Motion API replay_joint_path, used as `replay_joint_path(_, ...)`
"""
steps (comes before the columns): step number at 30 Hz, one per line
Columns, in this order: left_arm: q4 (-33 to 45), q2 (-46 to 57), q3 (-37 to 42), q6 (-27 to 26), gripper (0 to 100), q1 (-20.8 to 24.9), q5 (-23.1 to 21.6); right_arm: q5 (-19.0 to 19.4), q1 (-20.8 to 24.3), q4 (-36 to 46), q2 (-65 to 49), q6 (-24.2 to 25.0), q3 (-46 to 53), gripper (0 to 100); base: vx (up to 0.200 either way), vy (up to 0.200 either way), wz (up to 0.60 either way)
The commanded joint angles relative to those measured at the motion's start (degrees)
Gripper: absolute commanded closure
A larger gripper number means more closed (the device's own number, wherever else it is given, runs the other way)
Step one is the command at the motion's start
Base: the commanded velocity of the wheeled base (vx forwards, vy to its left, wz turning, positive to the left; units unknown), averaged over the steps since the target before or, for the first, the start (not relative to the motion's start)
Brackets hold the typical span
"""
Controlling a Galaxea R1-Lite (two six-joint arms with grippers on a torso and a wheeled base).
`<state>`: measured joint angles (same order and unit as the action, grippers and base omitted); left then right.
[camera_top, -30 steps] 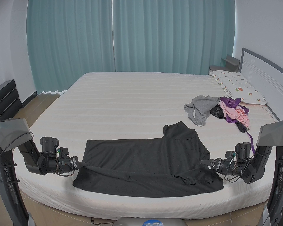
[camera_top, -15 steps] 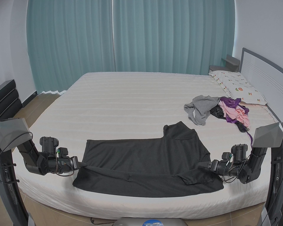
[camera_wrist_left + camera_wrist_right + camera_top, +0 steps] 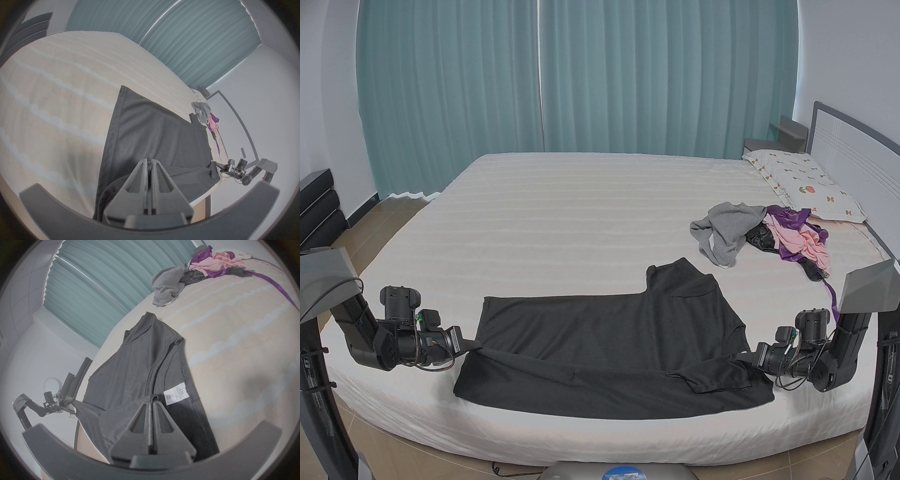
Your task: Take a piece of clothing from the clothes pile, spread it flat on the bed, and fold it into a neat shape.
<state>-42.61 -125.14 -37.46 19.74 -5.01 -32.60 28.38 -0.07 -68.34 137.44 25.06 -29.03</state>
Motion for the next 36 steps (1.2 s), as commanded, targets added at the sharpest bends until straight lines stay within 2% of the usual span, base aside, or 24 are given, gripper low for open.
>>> replay_joint_path(1, 0.24, 4.37, 1.25, 2.06, 100, 0.0, -0.01, 0.18, -1.16, -0.13, -4.99, -0.02, 3.1, 100, 0.0, 0.0, 0.0)
replay_joint_path(3, 0.24, 5.61, 2.66, 2.06, 100, -0.09, -0.01, 0.45, -2.04, -0.13, -7.62, -0.1, 5.03, 100, 0.0, 0.0, 0.0)
replay_joint_path(9, -0.02, 8.15, 6.79, 2.06, 100, -0.44, -0.01, 5.28, -3.79, -0.13, -15.27, -0.19, 11.71, 100, 0.0, 0.0, 0.0)
replay_joint_path(14, -0.11, 10.35, 9.69, 1.97, 100, -0.79, 0.25, 5.63, -4.5, -2.06, -18.43, -0.19, 16.19, 100, 0.0, 0.0, 0.0)
replay_joint_path(17, -0.02, 12.64, 12.15, 2.06, 100, -1.14, 0.34, 7.13, -5.55, -6.45, -19.84, -0.19, 21.2, 100, 0.0, 0.0, 0.0)
replay_joint_path(25, -0.2, 14.57, 16.28, 1.8, 100, -2.02, 0.34, 8.01, -7.92, -14.8, -20.01, -1.51, 29.03, 100, 0.0, 0.0, 0.0)
replay_joint_path(31, -0.28, 14.66, 17.86, 1.53, 100, -2.02, 0.25, 8.36, -8.98, -14.36, -22.12, -1.6, 29.03, 100, 0.0, 0.0, 0.0)
replay_joint_path(36, -0.2, 14.75, 18.65, 1.53, 100, -1.93, 0.25, 8.45, -8.89, -8.21, -25.46, -2.04, 29.03, 100, 0.0, 0.0, 0.0)
